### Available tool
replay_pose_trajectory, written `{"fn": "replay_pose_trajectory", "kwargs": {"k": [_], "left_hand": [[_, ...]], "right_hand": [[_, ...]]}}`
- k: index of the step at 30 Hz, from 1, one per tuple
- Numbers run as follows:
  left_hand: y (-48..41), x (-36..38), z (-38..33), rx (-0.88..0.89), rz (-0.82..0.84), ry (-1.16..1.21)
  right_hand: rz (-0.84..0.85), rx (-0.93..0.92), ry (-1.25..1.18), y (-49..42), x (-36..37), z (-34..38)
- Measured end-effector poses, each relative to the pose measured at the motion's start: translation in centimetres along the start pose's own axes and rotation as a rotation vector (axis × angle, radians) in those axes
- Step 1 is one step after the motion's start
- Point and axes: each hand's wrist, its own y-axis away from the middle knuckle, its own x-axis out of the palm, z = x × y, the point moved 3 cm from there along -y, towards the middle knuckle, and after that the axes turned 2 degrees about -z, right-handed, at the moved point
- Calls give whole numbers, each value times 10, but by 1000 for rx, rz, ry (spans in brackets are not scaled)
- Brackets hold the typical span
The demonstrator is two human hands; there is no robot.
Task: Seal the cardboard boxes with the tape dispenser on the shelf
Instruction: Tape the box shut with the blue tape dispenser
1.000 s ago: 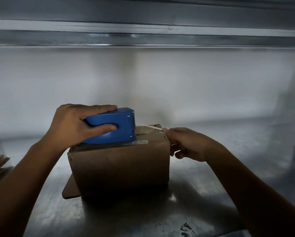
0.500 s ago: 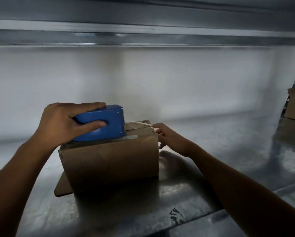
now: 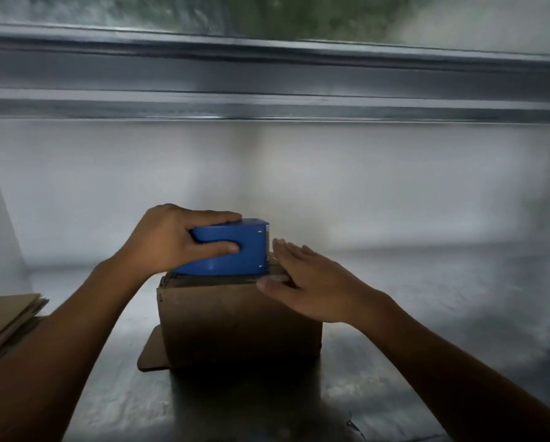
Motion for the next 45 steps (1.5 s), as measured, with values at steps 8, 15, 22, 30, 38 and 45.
{"fn": "replay_pose_trajectory", "kwargs": {"k": [8,15,22,30,38,45], "left_hand": [[-46,-20,14,-96,350,230],[-55,-40,45,-241,571,168],[-31,-91,74,-382,576,139],[-6,-87,72,-454,562,160],[6,-95,70,-533,482,251],[9,-91,69,-553,512,230]], "right_hand": [[89,-15,77,-2,-8,-2],[104,-25,69,0,-7,-3],[101,-62,42,-3,-5,-13],[127,-87,90,-5,-4,-7],[169,-176,253,-20,-34,10],[155,-167,191,-13,-23,21]]}}
